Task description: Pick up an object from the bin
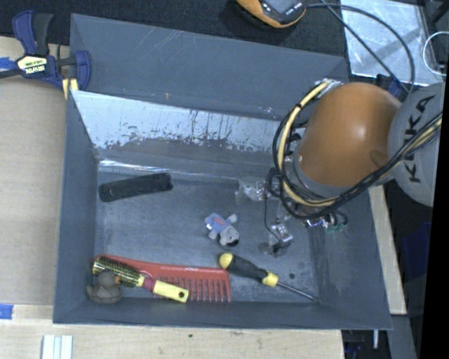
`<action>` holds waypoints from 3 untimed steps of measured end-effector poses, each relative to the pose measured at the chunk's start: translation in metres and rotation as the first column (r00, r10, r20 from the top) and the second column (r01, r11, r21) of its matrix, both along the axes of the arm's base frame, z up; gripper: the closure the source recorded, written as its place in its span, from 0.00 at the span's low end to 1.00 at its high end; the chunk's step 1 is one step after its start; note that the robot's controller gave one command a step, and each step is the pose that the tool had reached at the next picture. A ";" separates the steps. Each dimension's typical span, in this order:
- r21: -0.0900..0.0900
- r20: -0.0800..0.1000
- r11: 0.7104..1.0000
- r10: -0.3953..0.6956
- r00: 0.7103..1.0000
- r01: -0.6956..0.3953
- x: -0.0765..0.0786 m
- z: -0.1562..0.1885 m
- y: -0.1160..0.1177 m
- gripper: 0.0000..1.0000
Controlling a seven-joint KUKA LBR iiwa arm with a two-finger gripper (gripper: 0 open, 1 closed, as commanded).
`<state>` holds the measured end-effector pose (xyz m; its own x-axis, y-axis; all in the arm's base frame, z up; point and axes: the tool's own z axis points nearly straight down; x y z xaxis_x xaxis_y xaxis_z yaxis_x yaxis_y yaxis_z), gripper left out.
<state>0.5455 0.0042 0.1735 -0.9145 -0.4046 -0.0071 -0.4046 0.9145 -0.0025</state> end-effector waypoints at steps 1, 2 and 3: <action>0.000 -0.010 1.000 0.000 1.000 0.000 -0.003 -0.058 0.001 0.00; -0.002 0.001 0.968 0.252 0.968 -0.252 -0.058 -0.069 -0.017 0.00; 0.001 -0.006 0.924 0.382 0.924 -0.382 -0.060 -0.047 0.000 0.00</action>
Offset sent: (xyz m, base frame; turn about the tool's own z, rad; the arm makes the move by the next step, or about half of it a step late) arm -0.0636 -0.0199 -0.0710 -0.2583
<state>0.4854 0.0040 0.1268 -0.6906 -0.7233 -0.0022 -0.7233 0.6906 0.0008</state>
